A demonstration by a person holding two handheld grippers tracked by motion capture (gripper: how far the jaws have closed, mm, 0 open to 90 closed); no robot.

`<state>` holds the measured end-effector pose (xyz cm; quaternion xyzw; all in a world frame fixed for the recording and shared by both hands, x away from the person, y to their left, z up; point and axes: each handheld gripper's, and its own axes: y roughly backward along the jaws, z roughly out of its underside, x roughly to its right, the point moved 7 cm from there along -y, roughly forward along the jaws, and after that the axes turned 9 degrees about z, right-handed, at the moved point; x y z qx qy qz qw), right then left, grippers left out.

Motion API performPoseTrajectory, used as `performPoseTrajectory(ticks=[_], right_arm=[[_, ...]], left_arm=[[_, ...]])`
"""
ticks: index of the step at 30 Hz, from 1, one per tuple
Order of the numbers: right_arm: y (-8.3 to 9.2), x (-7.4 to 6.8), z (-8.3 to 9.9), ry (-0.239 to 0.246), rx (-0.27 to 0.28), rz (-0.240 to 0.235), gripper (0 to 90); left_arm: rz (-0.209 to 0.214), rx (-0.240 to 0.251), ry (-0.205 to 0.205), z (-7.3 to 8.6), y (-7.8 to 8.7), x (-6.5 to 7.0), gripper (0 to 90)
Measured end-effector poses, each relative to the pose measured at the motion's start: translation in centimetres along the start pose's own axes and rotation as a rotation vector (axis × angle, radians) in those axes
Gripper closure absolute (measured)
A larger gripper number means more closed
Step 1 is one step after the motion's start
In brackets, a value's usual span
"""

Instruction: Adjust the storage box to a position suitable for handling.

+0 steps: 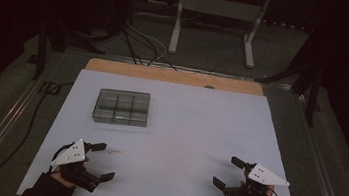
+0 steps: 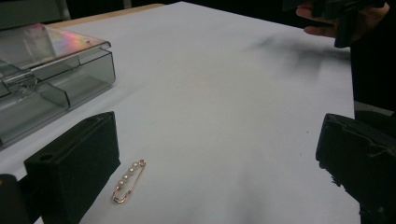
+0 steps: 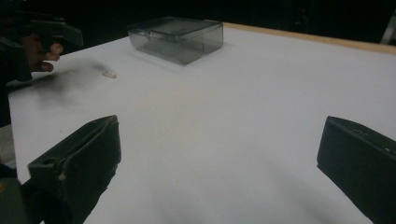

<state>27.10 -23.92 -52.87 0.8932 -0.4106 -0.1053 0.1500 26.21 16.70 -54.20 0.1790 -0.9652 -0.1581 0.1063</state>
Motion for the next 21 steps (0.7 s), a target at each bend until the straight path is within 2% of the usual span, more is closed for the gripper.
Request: performPoseTrajectory(ticks=[5,8,12,15,17,20,21], right_arm=[[-0.39,-0.31,0.50,0.022,-0.030,-0.017,0.0],[-0.53,-0.36,0.61,0.008,-0.044,-0.035,0.0],[-0.53,-0.34,0.62,0.002,-0.055,-0.029,0.0],[-0.48,-0.39,0.54,0.001,-0.053,-0.026,0.0],[-0.33,-0.47,0.22,-0.028,-0.039,-0.032,0.0],[-0.20,-0.86,-0.01,-0.013,-0.023,-0.027,0.0],[-0.15,-0.92,-0.21,-0.016,-0.003,-0.029,0.0]], left_arm=[[-0.002,-0.019,0.010,0.12,-0.01,-0.07,1.4],[0.003,-0.025,0.013,0.20,-0.05,-0.02,1.4],[0.007,-0.017,0.016,0.08,-0.03,0.04,1.4],[0.028,-0.011,0.016,-0.13,0.00,0.26,1.4],[0.035,-0.016,0.019,-0.13,0.00,0.37,1.4],[0.049,-0.030,0.014,-0.23,-0.13,0.61,1.4],[0.063,-0.032,0.017,-0.31,-0.20,0.76,1.4]])
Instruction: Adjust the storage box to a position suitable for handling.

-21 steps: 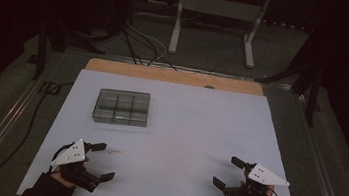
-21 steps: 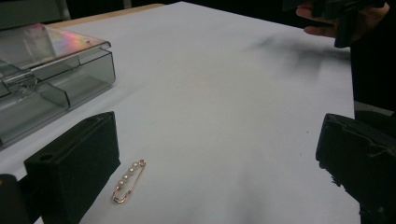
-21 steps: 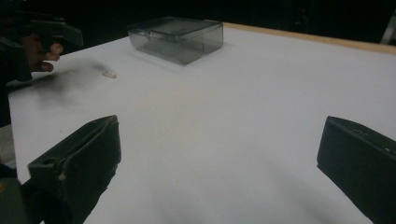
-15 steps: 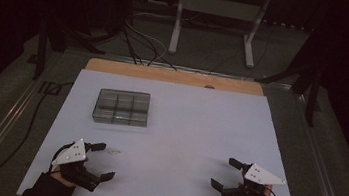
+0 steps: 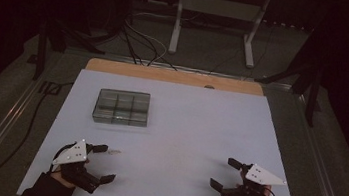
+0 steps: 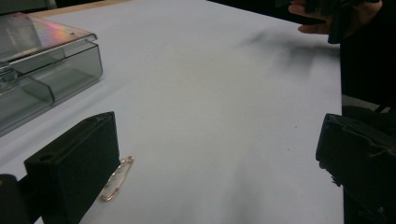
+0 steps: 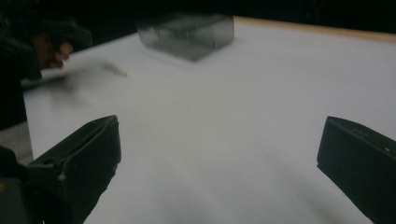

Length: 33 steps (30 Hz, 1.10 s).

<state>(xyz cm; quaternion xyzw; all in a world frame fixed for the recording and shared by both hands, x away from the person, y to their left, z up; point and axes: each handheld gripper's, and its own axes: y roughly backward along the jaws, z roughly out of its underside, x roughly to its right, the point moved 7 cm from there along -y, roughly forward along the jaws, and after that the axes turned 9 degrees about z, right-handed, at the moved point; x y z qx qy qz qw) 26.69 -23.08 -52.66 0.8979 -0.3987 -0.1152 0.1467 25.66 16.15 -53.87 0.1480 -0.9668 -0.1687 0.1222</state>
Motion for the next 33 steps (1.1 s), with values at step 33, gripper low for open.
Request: performPoseTrajectory(ticks=[33], right_arm=[[0.2,-0.1,-0.2,-0.026,0.020,-0.001,0.0]], left_arm=[[0.059,0.008,-0.037,-5.2,1.8,-0.8,1.4]])
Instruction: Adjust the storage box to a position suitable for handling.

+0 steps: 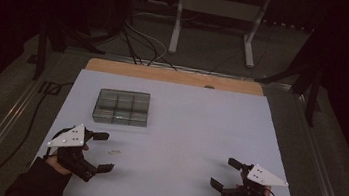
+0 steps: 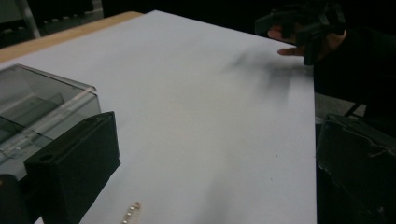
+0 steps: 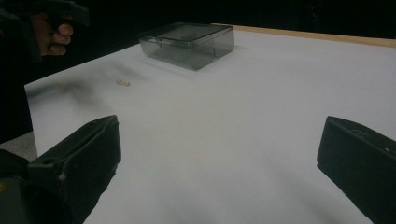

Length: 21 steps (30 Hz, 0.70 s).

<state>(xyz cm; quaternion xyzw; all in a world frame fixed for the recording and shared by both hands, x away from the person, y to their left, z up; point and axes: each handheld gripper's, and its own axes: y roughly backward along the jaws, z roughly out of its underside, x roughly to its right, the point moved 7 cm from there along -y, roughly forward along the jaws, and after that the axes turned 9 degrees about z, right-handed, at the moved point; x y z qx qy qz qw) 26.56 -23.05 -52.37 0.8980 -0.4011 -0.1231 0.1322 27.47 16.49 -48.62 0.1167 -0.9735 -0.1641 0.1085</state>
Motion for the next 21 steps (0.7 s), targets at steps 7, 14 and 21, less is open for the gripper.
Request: performPoseTrajectory(ticks=[7,14,21], right_arm=[[0.0,0.0,0.0,0.006,-0.002,0.000,0.0],[0.1,0.0,0.1,0.006,-0.003,0.002,0.0],[0.0,0.0,0.1,0.008,-0.007,0.000,0.0]], left_arm=[[-0.028,0.039,-0.018,-1.2,0.5,-1.1,1.4],[-0.047,0.065,0.011,-1.7,1.0,-2.7,1.4],[-0.086,0.071,0.020,-2.1,1.6,-4.8,1.4]])
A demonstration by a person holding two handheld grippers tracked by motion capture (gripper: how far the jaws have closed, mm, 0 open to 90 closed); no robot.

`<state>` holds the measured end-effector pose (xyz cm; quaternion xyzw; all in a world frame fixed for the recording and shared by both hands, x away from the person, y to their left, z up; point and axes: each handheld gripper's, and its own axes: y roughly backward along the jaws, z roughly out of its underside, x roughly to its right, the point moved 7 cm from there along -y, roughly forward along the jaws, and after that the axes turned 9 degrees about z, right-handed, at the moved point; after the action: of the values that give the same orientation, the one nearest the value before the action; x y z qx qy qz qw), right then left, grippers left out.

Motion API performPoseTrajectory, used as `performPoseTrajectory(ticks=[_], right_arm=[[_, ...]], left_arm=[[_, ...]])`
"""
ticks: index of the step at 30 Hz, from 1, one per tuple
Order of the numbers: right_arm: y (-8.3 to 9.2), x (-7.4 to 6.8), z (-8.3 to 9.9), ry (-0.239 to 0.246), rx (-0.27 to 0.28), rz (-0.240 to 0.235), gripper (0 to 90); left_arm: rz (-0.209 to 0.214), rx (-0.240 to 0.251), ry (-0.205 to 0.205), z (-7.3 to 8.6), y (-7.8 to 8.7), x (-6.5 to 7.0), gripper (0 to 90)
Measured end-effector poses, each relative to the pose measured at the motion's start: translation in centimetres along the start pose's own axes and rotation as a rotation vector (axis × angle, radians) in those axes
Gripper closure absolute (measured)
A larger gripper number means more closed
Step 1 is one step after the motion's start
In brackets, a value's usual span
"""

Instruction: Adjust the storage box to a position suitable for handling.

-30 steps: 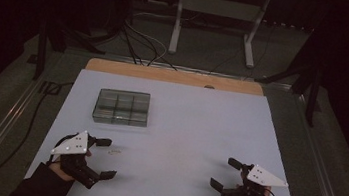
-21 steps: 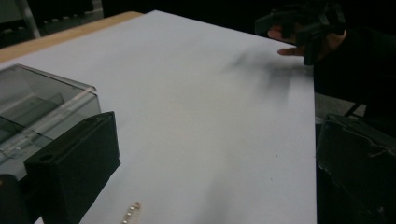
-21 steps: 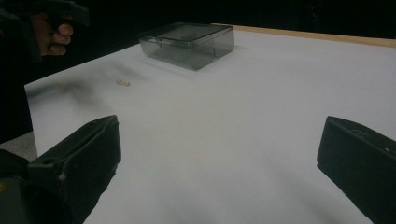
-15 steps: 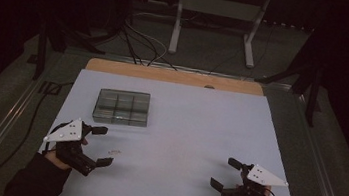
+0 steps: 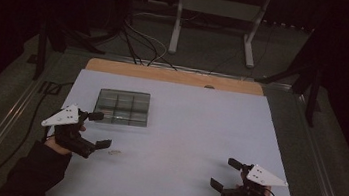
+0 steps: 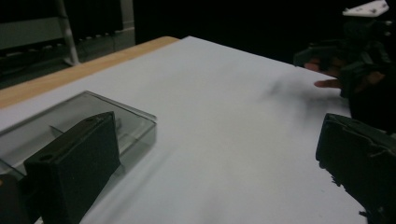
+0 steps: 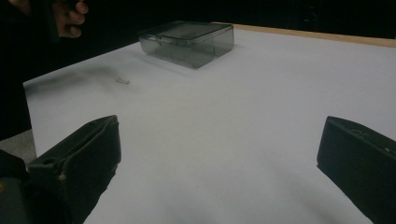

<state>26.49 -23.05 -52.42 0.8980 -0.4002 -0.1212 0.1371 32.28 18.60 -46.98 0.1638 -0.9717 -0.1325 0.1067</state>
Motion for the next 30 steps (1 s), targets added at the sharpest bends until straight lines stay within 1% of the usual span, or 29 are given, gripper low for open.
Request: performPoseTrajectory(ticks=[1,3,6,7,8,9,12,15,17,18,19,20,21,22,23,24,25,27,30], right_arm=[[0.0,0.0,0.0,-0.002,0.002,-0.001,0.0],[0.0,0.0,-0.1,-0.004,0.003,-0.001,0.0],[0.1,0.0,0.0,-0.002,0.001,-0.001,0.0],[0.1,0.0,-0.1,-0.002,0.005,-0.001,0.0],[0.1,0.0,-0.1,-0.003,0.006,-0.003,0.0],[0.1,0.0,-0.1,-0.002,0.004,-0.003,0.0],[0.1,0.0,-0.1,-0.003,0.001,-0.006,0.0],[0.1,-0.1,-0.1,0.000,0.002,-0.008,0.0],[0.1,-0.1,-0.1,0.003,0.001,-0.007,0.0],[0.1,-0.1,-0.1,0.005,0.003,-0.007,0.0],[0.1,-0.1,-0.1,0.005,0.006,-0.008,0.0],[0.1,-0.1,-0.2,0.005,0.006,-0.008,0.0],[0.1,-0.1,-0.1,0.008,0.004,-0.006,0.0],[0.1,-0.2,-0.1,0.011,0.002,-0.008,0.0],[0.1,-0.2,-0.1,0.012,0.000,-0.008,0.0],[0.2,-0.2,-0.1,0.013,0.002,-0.008,0.0],[0.2,-0.2,-0.1,0.015,0.003,-0.008,0.0],[0.2,-0.2,-0.1,0.017,0.002,-0.007,0.0],[0.2,-0.2,-0.1,0.017,0.004,-0.007,0.0]], left_arm=[[-0.008,-0.001,0.001,0.0,0.0,-0.3,1.4],[-0.023,0.001,-0.010,0.0,0.2,-1.0,1.5],[-0.053,0.031,-0.027,-0.2,0.5,-2.0,1.5],[-0.066,0.033,-0.031,-0.2,0.7,-2.3,1.5],[-0.081,0.035,-0.045,-0.2,0.8,-2.7,1.5],[-0.096,0.038,-0.049,-0.2,1.0,-3.1,1.5],[-0.117,0.028,-0.038,-0.1,1.3,-4.2,2.8],[-0.150,0.026,-0.028,0.0,1.7,-5.3,4.2],[-0.182,0.035,-0.026,0.0,2.0,-6.0,5.4],[-0.195,0.031,-0.011,0.1,2.2,-6.4,6.1],[-0.197,0.024,0.000,0.2,2.3,-6.7,8.0],[-0.218,0.010,0.004,0.4,2.4,-7.0,10.0],[-0.227,-0.001,0.019,0.5,2.4,-7.3,11.7],[-0.229,-0.014,0.025,0.7,2.5,-7.6,11.9],[-0.246,-0.025,0.031,0.8,2.5,-7.8,12.0],[-0.265,-0.027,0.034,0.9,2.7,-8.1,18.3],[-0.272,-0.026,0.039,1.0,2.7,-8.4,24.9],[-0.312,-0.027,0.053,1.2,2.9,-9.0,29.1],[-0.327,-0.026,0.078,1.7,3.2,-9.9,40.3]])
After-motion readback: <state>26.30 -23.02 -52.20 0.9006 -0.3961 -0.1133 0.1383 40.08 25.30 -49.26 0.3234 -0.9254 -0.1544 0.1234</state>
